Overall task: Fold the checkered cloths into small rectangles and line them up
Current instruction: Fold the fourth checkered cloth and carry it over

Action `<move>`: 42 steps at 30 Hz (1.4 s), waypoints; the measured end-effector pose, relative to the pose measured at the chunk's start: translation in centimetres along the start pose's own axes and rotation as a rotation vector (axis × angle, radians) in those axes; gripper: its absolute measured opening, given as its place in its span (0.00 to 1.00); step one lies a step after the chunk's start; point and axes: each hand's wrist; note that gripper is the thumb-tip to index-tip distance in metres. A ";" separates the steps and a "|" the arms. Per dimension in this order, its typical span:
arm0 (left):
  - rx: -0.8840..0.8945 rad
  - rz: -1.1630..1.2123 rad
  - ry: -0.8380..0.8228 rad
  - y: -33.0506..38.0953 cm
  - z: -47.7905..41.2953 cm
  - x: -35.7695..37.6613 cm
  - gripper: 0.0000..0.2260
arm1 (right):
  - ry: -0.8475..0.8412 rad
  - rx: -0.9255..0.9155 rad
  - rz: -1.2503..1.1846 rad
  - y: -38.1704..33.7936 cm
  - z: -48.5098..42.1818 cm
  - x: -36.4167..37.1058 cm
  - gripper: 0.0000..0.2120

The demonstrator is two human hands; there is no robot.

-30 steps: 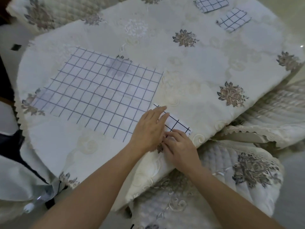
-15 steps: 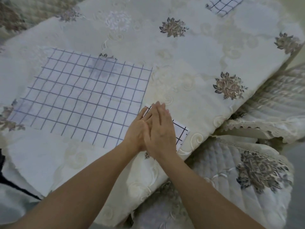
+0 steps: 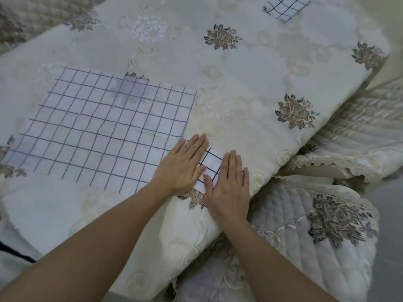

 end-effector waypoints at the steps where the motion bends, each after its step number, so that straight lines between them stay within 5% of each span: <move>1: 0.001 0.003 0.003 -0.1 0.1 0.0 0.29 | -0.012 0.010 0.020 0.3 0.3 -0.2 0.36; 11: -0.084 -0.123 -0.110 1.5 -0.1 -2.1 0.31 | -0.311 -0.147 0.256 4.0 0.8 -4.7 0.43; 15: -0.308 -0.097 -0.043 3.9 0.7 -3.3 0.31 | -0.447 -0.258 0.444 2.8 -2.4 -8.3 0.37; 19: -0.747 0.095 0.240 8.4 2.2 -2.8 0.30 | -0.104 -0.521 0.203 3.0 -6.9 -7.5 0.23; 23: -0.953 0.139 0.172 12.6 0.9 -0.7 0.33 | -0.272 -1.012 -0.088 1.5 -9.1 -4.3 0.25; 27: -1.107 0.108 0.098 12.9 0.4 1.1 0.31 | -0.405 -1.216 0.033 3.1 -11.1 -2.0 0.30; 32: -1.118 0.146 0.113 13.3 0.8 1.1 0.36 | -0.385 -1.165 0.159 5.0 -13.1 -2.3 0.41; 38: -1.162 0.193 0.104 13.2 1.4 0.4 0.38 | -0.418 -1.129 0.195 5.4 -14.2 -2.8 0.41; 42: -1.445 0.356 0.427 15.6 2.6 -1.0 0.23 | -0.355 -0.965 0.017 4.9 -14.6 -4.5 0.27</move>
Point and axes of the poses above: each hand's wrist, its own z-axis away from the middle knuckle, its own x-axis out of the palm, y = z × x
